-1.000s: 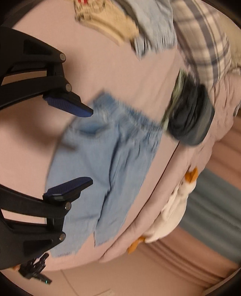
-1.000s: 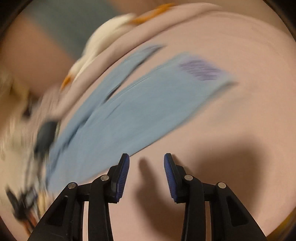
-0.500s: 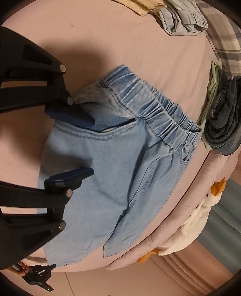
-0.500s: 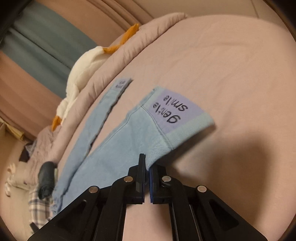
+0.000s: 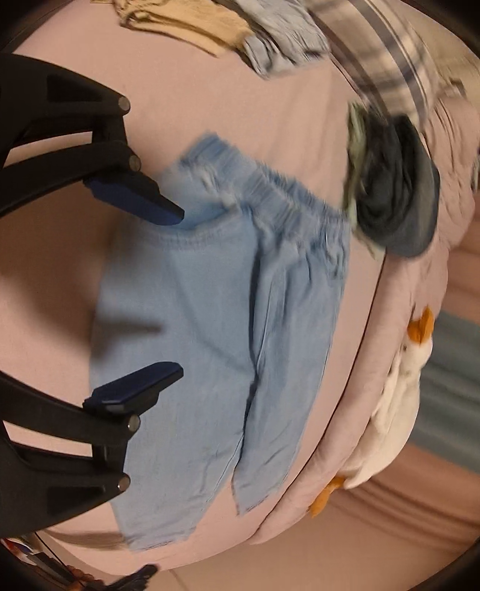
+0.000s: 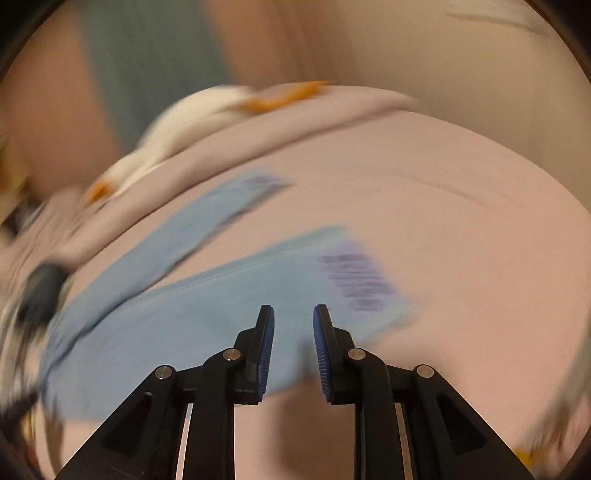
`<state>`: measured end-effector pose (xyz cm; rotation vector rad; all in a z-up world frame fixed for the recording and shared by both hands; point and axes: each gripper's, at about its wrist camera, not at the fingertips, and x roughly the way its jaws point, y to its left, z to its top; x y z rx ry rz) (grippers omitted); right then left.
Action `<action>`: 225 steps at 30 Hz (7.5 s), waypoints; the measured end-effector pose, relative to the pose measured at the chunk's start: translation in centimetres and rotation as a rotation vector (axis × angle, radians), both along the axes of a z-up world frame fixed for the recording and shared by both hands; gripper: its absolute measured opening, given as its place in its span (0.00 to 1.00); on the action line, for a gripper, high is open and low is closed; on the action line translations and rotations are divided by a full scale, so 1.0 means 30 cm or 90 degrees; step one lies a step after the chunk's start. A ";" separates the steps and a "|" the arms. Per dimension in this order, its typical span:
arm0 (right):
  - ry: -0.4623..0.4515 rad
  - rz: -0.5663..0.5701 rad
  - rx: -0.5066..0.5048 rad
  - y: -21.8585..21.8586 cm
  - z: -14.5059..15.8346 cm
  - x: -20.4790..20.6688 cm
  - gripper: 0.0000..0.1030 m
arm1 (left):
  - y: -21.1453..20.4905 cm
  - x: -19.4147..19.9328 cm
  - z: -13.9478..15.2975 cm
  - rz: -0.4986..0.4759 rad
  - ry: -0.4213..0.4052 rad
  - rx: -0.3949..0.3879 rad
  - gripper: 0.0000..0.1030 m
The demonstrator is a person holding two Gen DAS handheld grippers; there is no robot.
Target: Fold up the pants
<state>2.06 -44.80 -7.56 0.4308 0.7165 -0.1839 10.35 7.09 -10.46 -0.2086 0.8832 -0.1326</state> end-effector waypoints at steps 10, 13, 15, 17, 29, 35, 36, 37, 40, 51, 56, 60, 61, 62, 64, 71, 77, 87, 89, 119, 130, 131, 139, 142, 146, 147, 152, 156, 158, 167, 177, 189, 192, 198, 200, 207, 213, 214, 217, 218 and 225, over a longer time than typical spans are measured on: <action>0.077 0.306 -0.179 0.494 -0.224 0.172 0.34 | -0.130 -0.022 -0.164 -0.140 0.009 0.133 0.78; 0.118 0.339 -0.142 0.462 -0.187 0.232 0.34 | -0.078 0.029 -0.124 -0.162 0.039 0.086 0.78; 0.103 0.355 -0.105 0.449 -0.151 0.257 0.36 | -0.045 0.084 -0.081 -0.154 0.027 0.067 0.78; 0.075 0.366 -0.105 0.462 -0.114 0.327 0.45 | -0.014 0.174 -0.041 -0.140 0.012 0.064 0.78; 0.059 0.520 -0.274 0.722 -0.065 1.011 0.46 | 0.126 0.832 -0.026 -0.139 0.085 0.180 0.78; 0.111 0.582 -0.334 0.834 -0.096 1.266 0.60 | 0.157 0.958 -0.098 -0.212 0.165 0.140 0.78; 0.137 0.615 -0.319 0.842 -0.120 1.294 0.66 | 0.153 0.967 -0.112 -0.217 0.174 0.147 0.77; 0.170 0.645 -0.304 0.854 -0.152 1.310 0.69 | 0.149 0.979 -0.126 -0.227 0.183 0.150 0.77; 0.184 0.671 -0.265 0.839 -0.191 1.326 0.71 | 0.143 0.989 -0.144 -0.241 0.185 0.168 0.67; 0.107 0.648 -0.562 1.013 -0.090 1.073 0.02 | 0.053 0.849 0.008 -0.209 0.027 0.317 0.37; -0.009 0.533 -0.626 0.983 0.080 0.923 0.02 | 0.040 0.688 0.131 -0.186 -0.085 0.343 0.38; -0.126 0.469 -0.730 0.992 0.171 0.670 0.02 | 0.049 0.501 0.187 -0.177 -0.200 0.385 0.38; -0.157 0.459 -0.748 0.995 0.189 0.610 0.02 | 0.051 0.443 0.191 -0.177 -0.219 0.387 0.38; -0.176 0.455 -0.754 0.996 0.197 0.537 0.02 | 0.055 0.387 0.200 -0.182 -0.232 0.387 0.38; -0.203 0.466 -0.748 0.973 0.190 0.370 0.02 | 0.064 0.274 0.169 -0.205 -0.263 0.408 0.38; -0.132 0.610 -0.732 1.010 -0.015 0.008 0.02 | 0.081 0.013 -0.056 -0.267 -0.257 0.524 0.33; -0.043 0.678 -0.747 1.029 -0.170 -0.015 0.00 | 0.057 -0.032 -0.192 -0.326 -0.296 0.744 0.33; 0.002 0.655 -0.499 0.980 -0.016 -0.020 0.00 | 0.151 -0.019 -0.236 -0.314 -0.256 0.734 0.47; 0.036 0.623 -0.388 0.949 0.006 0.009 0.00 | 0.201 -0.040 -0.267 -0.286 -0.223 0.731 0.45; 0.064 0.360 -0.017 0.681 0.122 0.453 0.55 | -0.107 0.072 -0.062 -0.193 -0.091 0.119 0.70; 0.323 0.164 -0.047 0.621 -0.083 1.027 0.55 | -0.424 0.028 -0.042 -0.390 -0.061 -0.041 0.70; 0.324 0.161 -0.033 0.619 -0.100 1.028 0.55 | -0.447 0.021 -0.046 -0.399 -0.062 -0.030 0.70; 0.211 0.170 0.014 0.493 -0.027 0.896 0.05 | -0.534 0.005 -0.091 -0.379 -0.051 0.075 0.47; 0.086 0.163 0.076 0.353 0.122 0.706 0.05 | -0.531 -0.008 -0.079 -0.372 -0.055 0.076 0.41; -0.035 0.081 0.125 0.147 0.200 0.339 0.05 | -0.532 -0.033 -0.095 -0.371 -0.055 0.091 0.43; -0.042 0.050 0.147 0.093 0.161 0.237 0.05 | -0.538 -0.043 -0.103 -0.372 -0.050 0.100 0.43; 0.012 -0.040 0.245 -0.071 -0.143 0.011 0.05 | -0.554 -0.029 -0.114 -0.368 -0.042 0.130 0.45; 0.002 -0.076 0.362 -0.118 -0.312 -0.050 0.07 | -0.556 -0.027 -0.115 -0.360 -0.035 0.138 0.46; -0.018 -0.087 0.384 -0.126 -0.315 -0.056 0.13 | -0.552 -0.017 -0.116 -0.355 -0.031 0.135 0.46; -0.027 -0.156 0.375 -0.168 -0.271 0.011 0.16 | -0.547 0.006 -0.111 -0.334 -0.013 0.123 0.49; 0.007 -0.165 0.207 -0.144 -0.238 -0.052 0.03 | -0.563 0.021 -0.117 -0.342 -0.013 0.128 0.51; -0.008 -0.233 0.072 -0.196 -0.081 -0.118 0.24 | -0.362 -0.062 -0.003 -0.336 -0.026 0.069 0.59; -0.007 -0.024 0.039 -0.025 -0.035 0.033 0.24 | -0.313 -0.007 0.017 -0.282 -0.029 0.040 0.61; 0.029 0.325 -0.059 0.480 -0.102 0.282 0.24 | -0.222 0.089 -0.080 -0.195 0.018 0.033 0.61; 0.044 0.404 -0.101 0.595 -0.142 0.301 0.24 | -0.182 0.077 -0.116 -0.210 0.016 0.033 0.58; 0.108 0.533 -0.202 0.697 -0.164 0.254 0.24 | -0.079 0.042 -0.056 -0.203 -0.019 0.021 0.60; 0.044 0.454 -0.037 0.644 -0.081 0.483 0.24 | -0.042 0.059 0.008 -0.164 -0.086 0.041 0.66; 0.054 0.439 -0.037 0.653 -0.093 0.548 0.24 | -0.026 0.070 -0.003 -0.151 -0.080 0.048 0.66; 0.103 0.408 -0.020 0.691 -0.150 0.748 0.23 | 0.033 0.107 -0.060 -0.123 -0.041 0.058 0.65; 0.120 0.399 -0.025 0.705 -0.173 0.796 0.21 | 0.045 0.115 -0.071 -0.126 -0.034 0.052 0.64; 0.155 0.300 0.003 0.683 -0.230 0.973 0.03 | 0.033 0.145 -0.070 -0.143 -0.026 0.046 0.76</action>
